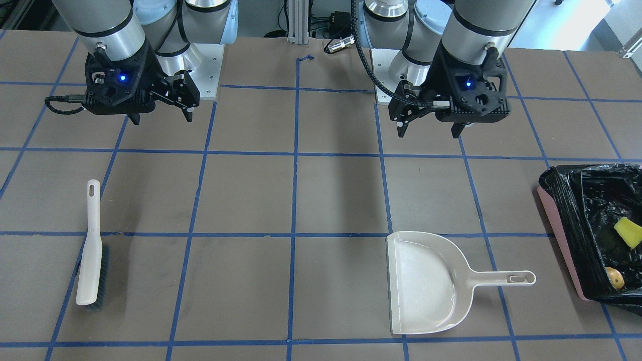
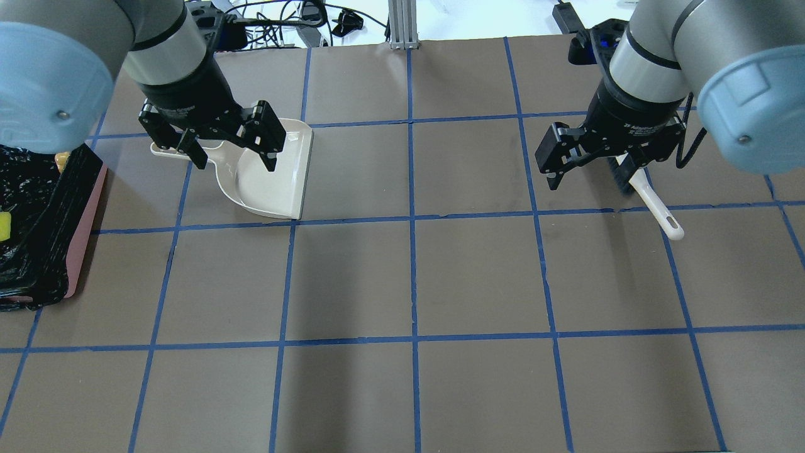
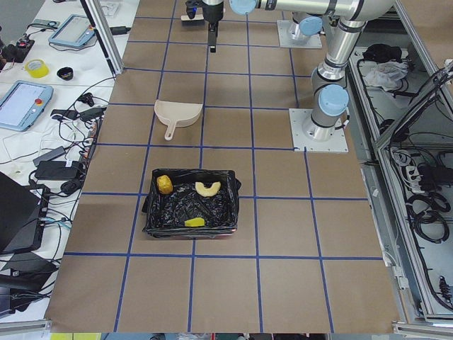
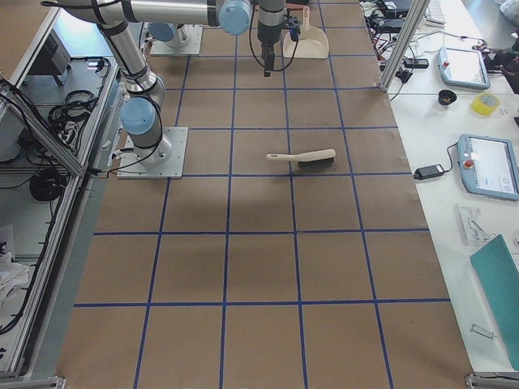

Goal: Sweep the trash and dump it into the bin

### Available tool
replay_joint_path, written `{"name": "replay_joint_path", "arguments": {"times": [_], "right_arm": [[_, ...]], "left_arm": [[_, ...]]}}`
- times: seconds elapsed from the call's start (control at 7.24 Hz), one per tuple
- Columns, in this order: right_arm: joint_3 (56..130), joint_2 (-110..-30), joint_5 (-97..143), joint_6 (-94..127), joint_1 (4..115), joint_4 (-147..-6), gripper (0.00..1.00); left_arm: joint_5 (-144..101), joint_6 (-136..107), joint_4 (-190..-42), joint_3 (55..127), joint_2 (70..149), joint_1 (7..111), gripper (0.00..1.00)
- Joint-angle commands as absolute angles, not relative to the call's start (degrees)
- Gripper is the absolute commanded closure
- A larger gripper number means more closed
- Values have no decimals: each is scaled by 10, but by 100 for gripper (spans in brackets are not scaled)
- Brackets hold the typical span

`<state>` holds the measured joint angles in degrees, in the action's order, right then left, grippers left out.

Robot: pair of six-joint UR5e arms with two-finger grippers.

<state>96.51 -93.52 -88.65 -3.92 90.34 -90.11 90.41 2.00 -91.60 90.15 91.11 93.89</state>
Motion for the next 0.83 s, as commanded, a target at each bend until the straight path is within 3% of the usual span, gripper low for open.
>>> {"name": "replay_joint_path", "arguments": {"times": [0.0, 0.69], "right_arm": [[966, -934, -887, -40, 904, -902, 0], [968, -933, -889, -40, 903, -905, 0]], "left_arm": [[904, 33, -906, 920, 906, 942, 0], [903, 30, -854, 942, 916, 942, 0]]}}
